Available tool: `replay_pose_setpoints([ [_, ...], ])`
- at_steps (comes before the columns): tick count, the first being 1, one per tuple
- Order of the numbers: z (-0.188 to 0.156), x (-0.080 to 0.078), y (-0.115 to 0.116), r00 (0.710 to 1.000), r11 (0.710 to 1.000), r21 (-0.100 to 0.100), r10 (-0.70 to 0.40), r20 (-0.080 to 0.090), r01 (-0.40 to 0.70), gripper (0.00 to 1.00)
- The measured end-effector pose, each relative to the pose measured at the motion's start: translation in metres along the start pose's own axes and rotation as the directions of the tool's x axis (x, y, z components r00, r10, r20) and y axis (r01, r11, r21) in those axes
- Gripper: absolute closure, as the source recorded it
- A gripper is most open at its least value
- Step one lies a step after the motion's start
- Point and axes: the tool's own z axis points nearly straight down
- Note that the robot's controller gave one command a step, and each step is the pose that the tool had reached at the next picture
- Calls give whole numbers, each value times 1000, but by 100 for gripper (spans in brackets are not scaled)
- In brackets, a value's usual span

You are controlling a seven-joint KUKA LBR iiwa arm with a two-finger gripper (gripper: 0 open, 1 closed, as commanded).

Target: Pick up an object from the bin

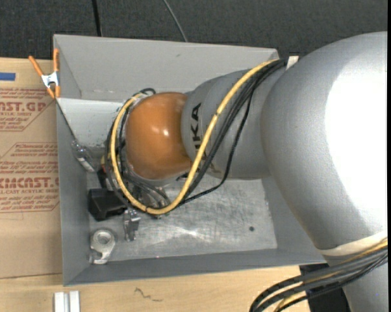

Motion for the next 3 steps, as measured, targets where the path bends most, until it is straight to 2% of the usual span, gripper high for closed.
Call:
replay_pose_setpoints([
  [1,29,-55,-4,901,902,17,432,-50,-432,100],
  [2,29,-58,-6,900,901,8,434,-28,-434,100],
  [3,28,-51,-5,899,899,0,438,-13,-438,100],
])
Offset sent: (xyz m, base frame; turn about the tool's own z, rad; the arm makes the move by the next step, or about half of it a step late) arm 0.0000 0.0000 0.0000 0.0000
